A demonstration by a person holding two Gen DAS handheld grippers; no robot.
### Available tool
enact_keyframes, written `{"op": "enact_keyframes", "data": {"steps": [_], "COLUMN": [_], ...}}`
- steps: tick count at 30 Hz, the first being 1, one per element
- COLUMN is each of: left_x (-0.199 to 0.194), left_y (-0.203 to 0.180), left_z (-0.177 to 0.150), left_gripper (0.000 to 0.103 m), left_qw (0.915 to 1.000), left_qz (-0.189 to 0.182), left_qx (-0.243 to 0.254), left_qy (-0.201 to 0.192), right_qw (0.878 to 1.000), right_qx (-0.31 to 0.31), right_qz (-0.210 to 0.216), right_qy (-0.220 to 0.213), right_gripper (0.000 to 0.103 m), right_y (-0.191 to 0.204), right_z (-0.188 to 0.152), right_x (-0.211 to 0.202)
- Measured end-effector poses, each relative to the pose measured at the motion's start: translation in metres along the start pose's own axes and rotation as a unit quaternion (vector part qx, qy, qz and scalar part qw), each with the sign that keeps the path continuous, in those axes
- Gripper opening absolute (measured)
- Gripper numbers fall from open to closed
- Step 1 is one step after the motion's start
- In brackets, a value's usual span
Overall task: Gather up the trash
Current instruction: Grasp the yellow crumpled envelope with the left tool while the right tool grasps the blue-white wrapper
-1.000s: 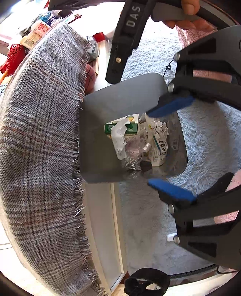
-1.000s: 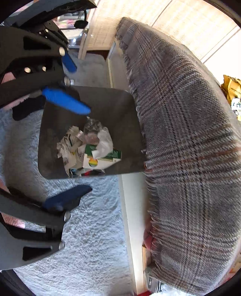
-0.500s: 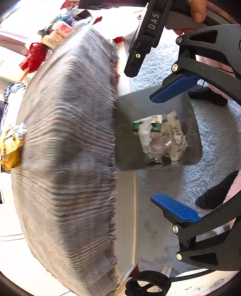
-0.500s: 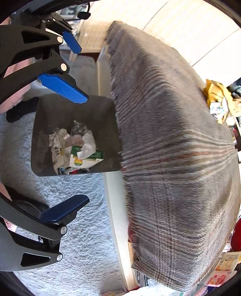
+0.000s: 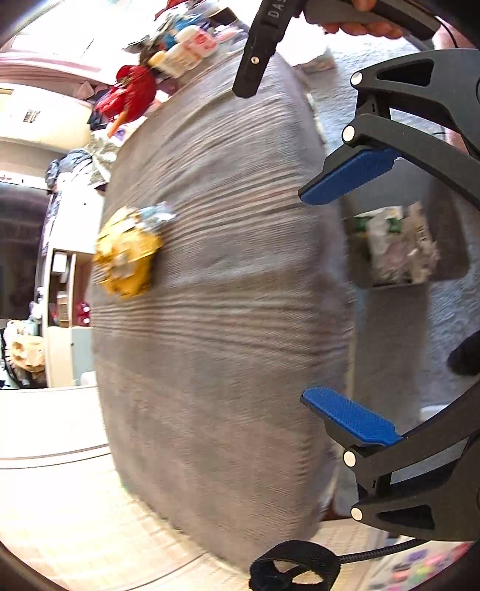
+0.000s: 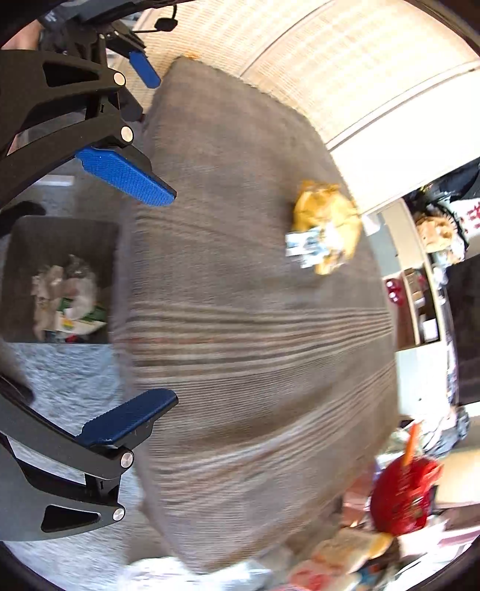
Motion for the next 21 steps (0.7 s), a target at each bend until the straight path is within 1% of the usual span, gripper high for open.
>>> {"op": "enact_keyframes", "data": {"steps": [3,7,11,13,16,18,21], "left_x": [0.013,0.035,0.054,0.064,0.082,0.093,0.106], "left_y": [0.004,0.003,0.002,0.000,-0.003,-0.005,-0.012], "left_z": [0.030,0.060,0.080,0.087,0.092,0.095,0.097], "left_gripper": [0.094,0.094,0.094,0.094,0.094,0.094,0.094], "left_qw": [1.0000,0.9998,0.9996,0.9995,0.9995,0.9994,0.9990], "left_qz": [0.002,0.007,0.011,0.008,0.002,-0.001,-0.008], "left_qx": [0.001,0.013,0.025,0.028,0.033,0.035,0.044], "left_qy": [-0.008,-0.010,-0.011,-0.010,-0.003,0.002,0.006], "right_qw": [1.000,1.000,0.999,0.999,0.998,0.997,0.997], "right_qx": [0.008,0.013,0.011,0.012,0.003,-0.001,-0.007], "right_qz": [0.010,0.019,0.036,0.051,0.059,0.063,0.064], "right_qy": [-0.002,0.004,0.012,0.016,0.027,0.040,0.050], "right_gripper": [0.100,0.100,0.099,0.098,0.082,0.065,0.060], "right_y": [0.002,0.004,0.015,0.023,0.032,0.036,0.039], "right_z": [0.028,0.054,0.074,0.079,0.085,0.085,0.084], "right_x": [0.016,0.042,0.071,0.086,0.108,0.124,0.139]}}
Point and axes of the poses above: each gripper's, at about its wrist camera, not at the fingertips, and x roughly the way its jaws point, y to its left, z to its top, the point moved 6 cm from there along x, roughly the way its jaws point, and after that the axes turned 7 degrees about -y, right-handed, at the moved point
